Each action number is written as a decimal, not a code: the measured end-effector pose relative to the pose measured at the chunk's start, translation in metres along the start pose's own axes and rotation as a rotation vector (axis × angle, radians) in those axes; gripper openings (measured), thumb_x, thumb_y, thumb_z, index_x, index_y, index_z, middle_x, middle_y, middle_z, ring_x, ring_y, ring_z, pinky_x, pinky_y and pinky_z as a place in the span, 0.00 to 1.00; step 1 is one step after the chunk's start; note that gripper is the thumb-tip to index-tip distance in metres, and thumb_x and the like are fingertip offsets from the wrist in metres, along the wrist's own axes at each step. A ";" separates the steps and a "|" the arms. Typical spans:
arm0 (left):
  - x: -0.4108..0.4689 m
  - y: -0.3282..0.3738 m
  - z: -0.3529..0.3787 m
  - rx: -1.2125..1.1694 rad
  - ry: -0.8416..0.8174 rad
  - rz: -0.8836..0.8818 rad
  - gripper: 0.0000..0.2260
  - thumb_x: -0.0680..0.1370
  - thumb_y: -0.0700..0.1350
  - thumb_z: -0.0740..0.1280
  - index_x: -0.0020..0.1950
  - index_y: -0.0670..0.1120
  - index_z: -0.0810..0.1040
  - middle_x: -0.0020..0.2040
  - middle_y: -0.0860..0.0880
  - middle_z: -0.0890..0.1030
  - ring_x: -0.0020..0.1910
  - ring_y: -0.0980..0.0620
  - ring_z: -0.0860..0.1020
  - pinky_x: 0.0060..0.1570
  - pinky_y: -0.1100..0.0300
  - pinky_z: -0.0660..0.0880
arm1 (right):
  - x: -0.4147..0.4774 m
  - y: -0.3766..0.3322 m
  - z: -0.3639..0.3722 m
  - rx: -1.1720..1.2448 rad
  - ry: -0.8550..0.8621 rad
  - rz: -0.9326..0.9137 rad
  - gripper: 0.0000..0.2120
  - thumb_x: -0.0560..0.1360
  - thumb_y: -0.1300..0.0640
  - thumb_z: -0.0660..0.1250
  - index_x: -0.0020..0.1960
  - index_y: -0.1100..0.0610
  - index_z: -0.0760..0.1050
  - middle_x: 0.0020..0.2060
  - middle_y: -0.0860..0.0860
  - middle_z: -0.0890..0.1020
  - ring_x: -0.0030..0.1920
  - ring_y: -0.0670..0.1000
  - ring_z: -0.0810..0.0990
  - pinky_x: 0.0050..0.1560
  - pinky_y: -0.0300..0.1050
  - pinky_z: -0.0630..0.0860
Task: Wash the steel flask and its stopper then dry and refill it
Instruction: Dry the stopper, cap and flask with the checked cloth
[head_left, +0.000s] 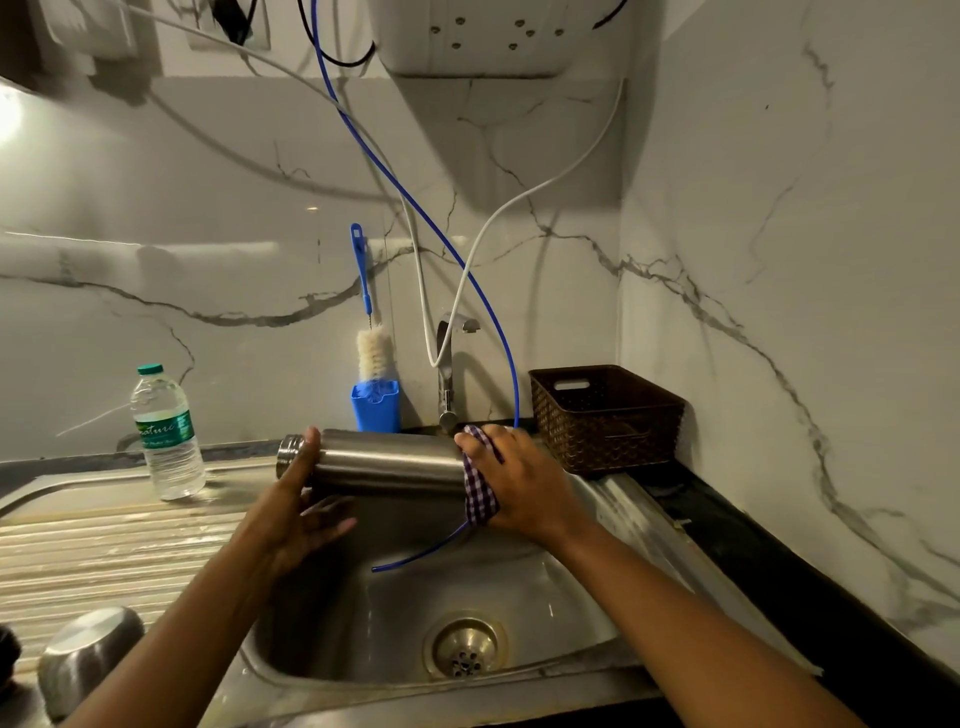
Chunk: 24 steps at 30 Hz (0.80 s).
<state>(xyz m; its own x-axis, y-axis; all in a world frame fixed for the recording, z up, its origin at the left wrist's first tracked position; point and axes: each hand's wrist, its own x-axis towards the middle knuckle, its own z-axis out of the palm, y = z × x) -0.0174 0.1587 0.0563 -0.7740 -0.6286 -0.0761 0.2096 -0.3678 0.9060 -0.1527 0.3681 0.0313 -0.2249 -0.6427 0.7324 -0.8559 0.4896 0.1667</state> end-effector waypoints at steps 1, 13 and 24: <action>0.000 0.000 0.000 -0.006 0.026 -0.004 0.27 0.72 0.57 0.68 0.65 0.45 0.66 0.57 0.41 0.73 0.56 0.41 0.74 0.52 0.47 0.74 | 0.001 0.001 0.000 -0.045 0.024 -0.033 0.43 0.59 0.45 0.77 0.68 0.54 0.63 0.58 0.57 0.74 0.55 0.56 0.76 0.47 0.48 0.80; -0.009 -0.026 0.017 0.098 -0.122 0.160 0.23 0.63 0.46 0.73 0.57 0.43 0.75 0.49 0.43 0.79 0.47 0.47 0.79 0.43 0.57 0.75 | 0.004 -0.018 -0.002 0.276 -0.308 0.175 0.44 0.66 0.47 0.74 0.75 0.47 0.53 0.69 0.50 0.63 0.68 0.52 0.63 0.65 0.49 0.64; -0.003 -0.010 0.008 0.047 -0.148 0.277 0.10 0.66 0.42 0.68 0.46 0.46 0.75 0.42 0.47 0.77 0.41 0.51 0.76 0.36 0.61 0.75 | -0.007 0.010 0.001 0.419 -0.448 0.303 0.49 0.61 0.44 0.77 0.74 0.45 0.53 0.72 0.48 0.63 0.70 0.52 0.64 0.67 0.52 0.66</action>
<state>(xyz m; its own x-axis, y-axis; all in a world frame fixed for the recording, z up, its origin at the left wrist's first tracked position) -0.0221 0.1700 0.0510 -0.7707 -0.5925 0.2345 0.3995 -0.1625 0.9022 -0.1600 0.3770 0.0272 -0.5764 -0.7395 0.3478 -0.8127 0.4744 -0.3382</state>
